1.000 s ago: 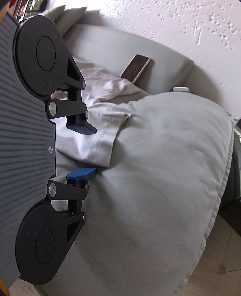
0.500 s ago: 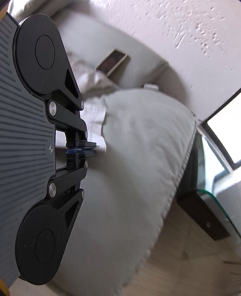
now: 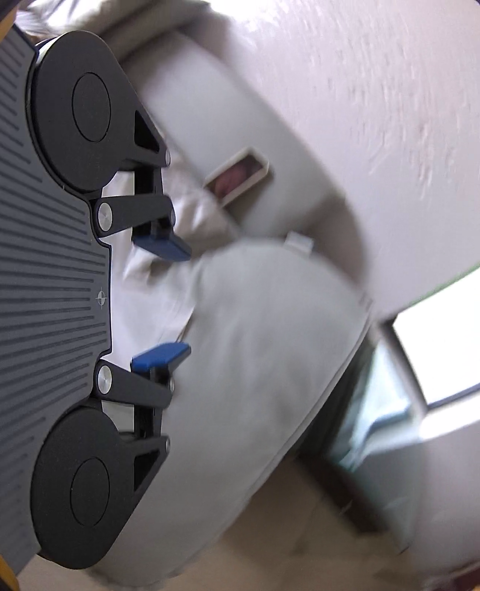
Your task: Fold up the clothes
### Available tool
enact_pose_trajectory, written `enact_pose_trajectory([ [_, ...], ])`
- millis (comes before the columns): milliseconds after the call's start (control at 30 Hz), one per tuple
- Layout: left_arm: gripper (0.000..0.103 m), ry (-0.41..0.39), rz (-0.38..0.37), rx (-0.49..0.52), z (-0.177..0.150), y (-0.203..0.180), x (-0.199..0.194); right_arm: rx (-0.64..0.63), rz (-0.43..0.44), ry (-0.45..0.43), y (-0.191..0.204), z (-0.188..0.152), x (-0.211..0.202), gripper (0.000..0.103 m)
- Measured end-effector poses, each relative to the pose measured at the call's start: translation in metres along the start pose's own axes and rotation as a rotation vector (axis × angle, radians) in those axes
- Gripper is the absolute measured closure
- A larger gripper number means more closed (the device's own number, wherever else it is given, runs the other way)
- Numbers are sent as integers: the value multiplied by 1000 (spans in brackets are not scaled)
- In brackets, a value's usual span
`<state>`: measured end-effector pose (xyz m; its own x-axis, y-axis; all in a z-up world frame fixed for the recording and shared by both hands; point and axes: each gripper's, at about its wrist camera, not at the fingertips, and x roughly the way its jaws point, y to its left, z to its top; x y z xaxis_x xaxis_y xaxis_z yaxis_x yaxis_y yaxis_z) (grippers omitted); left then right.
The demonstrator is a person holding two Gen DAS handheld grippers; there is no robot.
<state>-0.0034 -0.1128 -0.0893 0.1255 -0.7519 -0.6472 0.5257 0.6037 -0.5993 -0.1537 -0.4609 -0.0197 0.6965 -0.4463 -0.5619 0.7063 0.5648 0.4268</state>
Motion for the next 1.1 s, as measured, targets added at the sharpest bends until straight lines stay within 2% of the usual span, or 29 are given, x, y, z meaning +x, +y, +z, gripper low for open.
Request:
enact_pose_trajectory([
  [67, 48, -46, -9, -1, 15, -3, -10, -62, 39, -20, 28, 11, -9, 40],
  [233, 48, -196, -74, 39, 60, -17, -38, -134, 154, 21, 83, 38, -6, 40],
  [300, 42, -249, -87, 54, 80, -20, -39, -184, 177, 12, 102, 46, -6, 33],
  [333, 41, -273, -85, 62, 89, -20, -35, -215, 182, 9, 112, 48, -4, 23],
  [367, 38, -294, -73, 68, 99, -19, -26, -244, 178, 10, 121, 50, 3, 18],
  [433, 38, -329, -36, 63, 115, -7, 5, -291, 165, 18, 136, 51, 21, 18],
  [500, 39, -334, 13, 47, 128, 9, 47, -306, 133, 62, 150, 50, 53, 18],
  [533, 39, -315, 39, 41, 133, 16, 69, -298, 122, 100, 154, 48, 74, 19],
  [600, 41, -236, 93, 37, 141, 30, 112, -268, 115, 181, 154, 42, 121, 28],
  [667, 41, -173, 105, 30, 143, 43, 143, -244, 94, 253, 150, 36, 171, 51],
  [700, 41, -150, 99, 25, 143, 50, 155, -240, 72, 282, 147, 32, 195, 54],
  [767, 42, -112, 72, 7, 139, 66, 171, -224, 36, 313, 142, 26, 242, 55],
  [900, 42, -4, 67, -19, 135, 91, 187, -142, 33, 353, 133, 26, 329, 55],
  [1000, 42, 30, 39, -36, 135, 101, 186, -71, 22, 399, 128, 26, 382, 54],
  [1100, 42, 56, 10, -45, 134, 105, 187, -59, -22, 390, 127, 23, 418, 55],
])
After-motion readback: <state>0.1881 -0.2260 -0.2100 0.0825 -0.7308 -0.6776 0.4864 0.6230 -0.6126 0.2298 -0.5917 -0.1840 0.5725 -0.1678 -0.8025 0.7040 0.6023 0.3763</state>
